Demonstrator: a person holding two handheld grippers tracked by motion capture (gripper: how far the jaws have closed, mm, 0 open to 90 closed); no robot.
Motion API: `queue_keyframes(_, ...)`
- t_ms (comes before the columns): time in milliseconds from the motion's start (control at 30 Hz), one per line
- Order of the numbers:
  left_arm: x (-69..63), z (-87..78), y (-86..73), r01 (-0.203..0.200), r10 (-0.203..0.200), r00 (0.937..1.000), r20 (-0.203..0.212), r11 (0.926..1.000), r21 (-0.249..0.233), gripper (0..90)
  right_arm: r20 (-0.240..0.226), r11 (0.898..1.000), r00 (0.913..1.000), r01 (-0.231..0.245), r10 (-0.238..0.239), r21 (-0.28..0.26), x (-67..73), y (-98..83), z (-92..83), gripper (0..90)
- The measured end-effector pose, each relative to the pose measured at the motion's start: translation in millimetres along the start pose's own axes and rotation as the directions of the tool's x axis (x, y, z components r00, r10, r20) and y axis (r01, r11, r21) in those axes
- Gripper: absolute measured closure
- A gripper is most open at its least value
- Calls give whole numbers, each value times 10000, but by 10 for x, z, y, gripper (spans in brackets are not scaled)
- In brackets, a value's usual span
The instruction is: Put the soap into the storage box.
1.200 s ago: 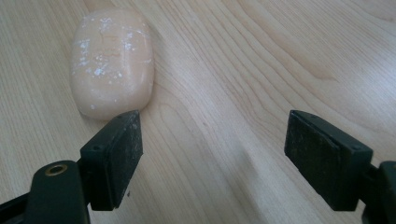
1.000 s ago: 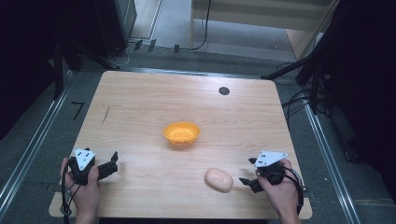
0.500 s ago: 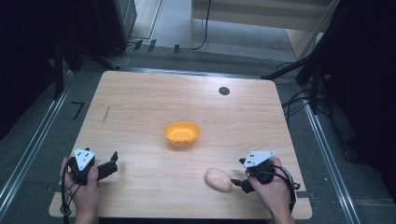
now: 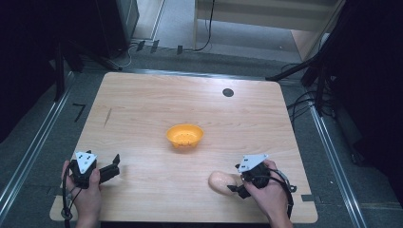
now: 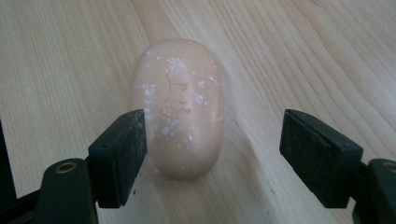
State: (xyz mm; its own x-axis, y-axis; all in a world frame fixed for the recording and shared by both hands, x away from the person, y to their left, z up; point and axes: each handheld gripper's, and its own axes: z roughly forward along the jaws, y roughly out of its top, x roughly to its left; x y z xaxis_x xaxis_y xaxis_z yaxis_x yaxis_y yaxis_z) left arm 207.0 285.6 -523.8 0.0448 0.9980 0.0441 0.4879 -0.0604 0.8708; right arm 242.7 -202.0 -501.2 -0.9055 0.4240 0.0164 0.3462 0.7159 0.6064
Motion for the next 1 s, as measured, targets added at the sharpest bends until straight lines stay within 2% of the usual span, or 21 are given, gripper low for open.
queue_keyframes(233,0,0,0,-1,1,10000,-15,10000,-9,57,-259,10000,9997,31,-31,-8,45,48,48,242)
queue_keyframes(633,2,-1,0,14,-14,10000,-22,10000,6,57,-700,9994,9975,115,-91,335,105,111,172,242)
queue_keyframes(1000,2,0,0,15,-15,10000,-21,10000,-9,57,-707,9977,9975,94,-47,671,129,158,237,244)
